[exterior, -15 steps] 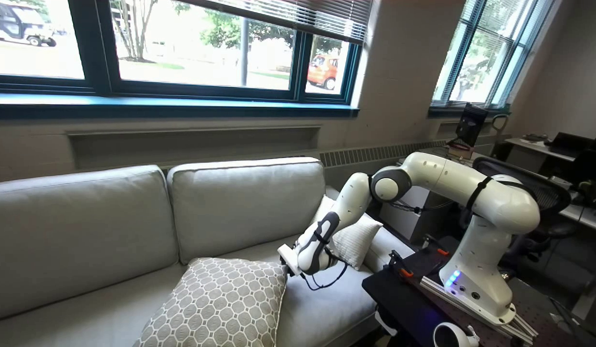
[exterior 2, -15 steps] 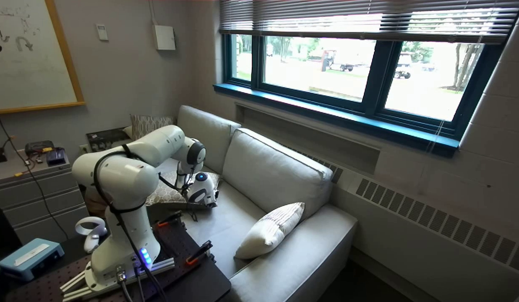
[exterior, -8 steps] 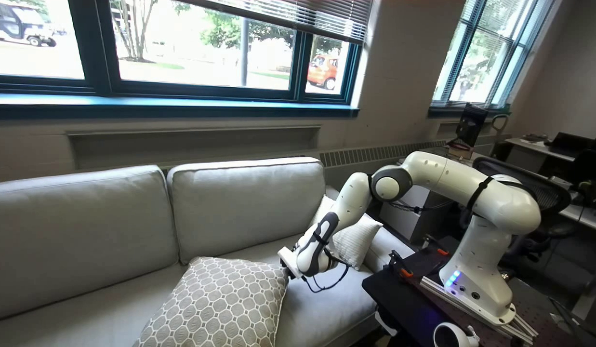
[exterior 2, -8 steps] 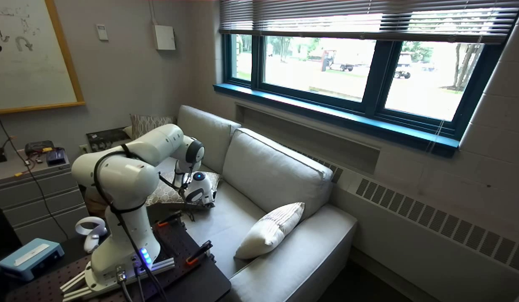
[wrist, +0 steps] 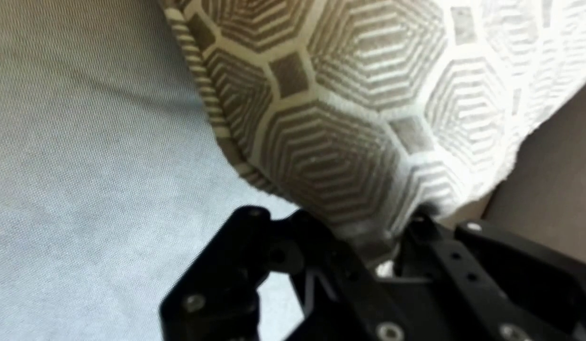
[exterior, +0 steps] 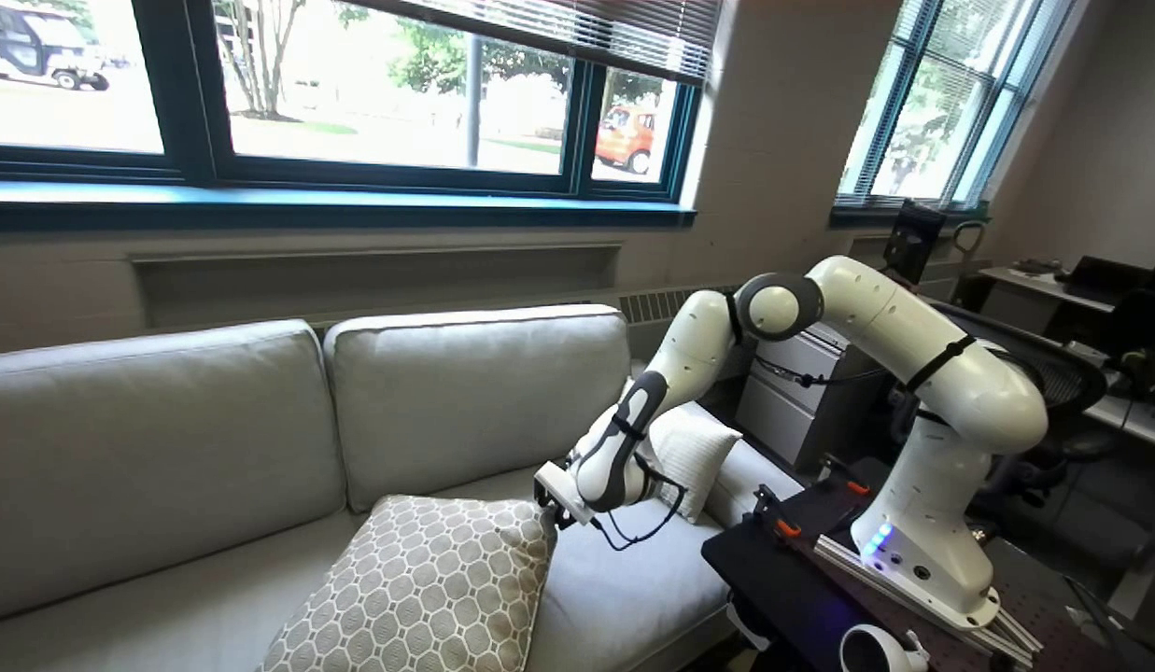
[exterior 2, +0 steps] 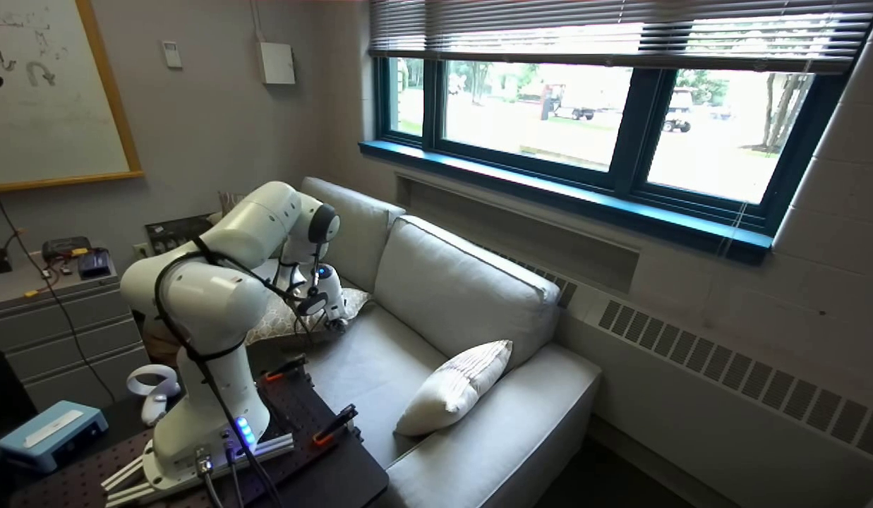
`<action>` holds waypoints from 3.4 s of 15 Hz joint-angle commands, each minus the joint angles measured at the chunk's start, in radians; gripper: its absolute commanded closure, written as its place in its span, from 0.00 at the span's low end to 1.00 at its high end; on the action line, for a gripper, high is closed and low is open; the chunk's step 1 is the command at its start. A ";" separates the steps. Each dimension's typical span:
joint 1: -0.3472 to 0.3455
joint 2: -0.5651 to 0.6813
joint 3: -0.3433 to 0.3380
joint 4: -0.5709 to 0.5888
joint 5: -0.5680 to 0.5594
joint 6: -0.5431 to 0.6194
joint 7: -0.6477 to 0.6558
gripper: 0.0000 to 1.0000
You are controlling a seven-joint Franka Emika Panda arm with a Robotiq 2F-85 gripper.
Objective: Move the small pillow to the right armrest, move the pillow in the middle of the sofa to the right
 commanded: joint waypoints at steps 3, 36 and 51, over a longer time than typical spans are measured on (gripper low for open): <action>-0.131 -0.288 0.141 -0.219 0.044 -0.001 0.002 0.97; -0.174 -1.280 0.155 -0.911 0.919 -0.017 -0.222 0.98; -0.505 -1.381 -0.191 -0.785 0.436 -0.555 -0.316 0.98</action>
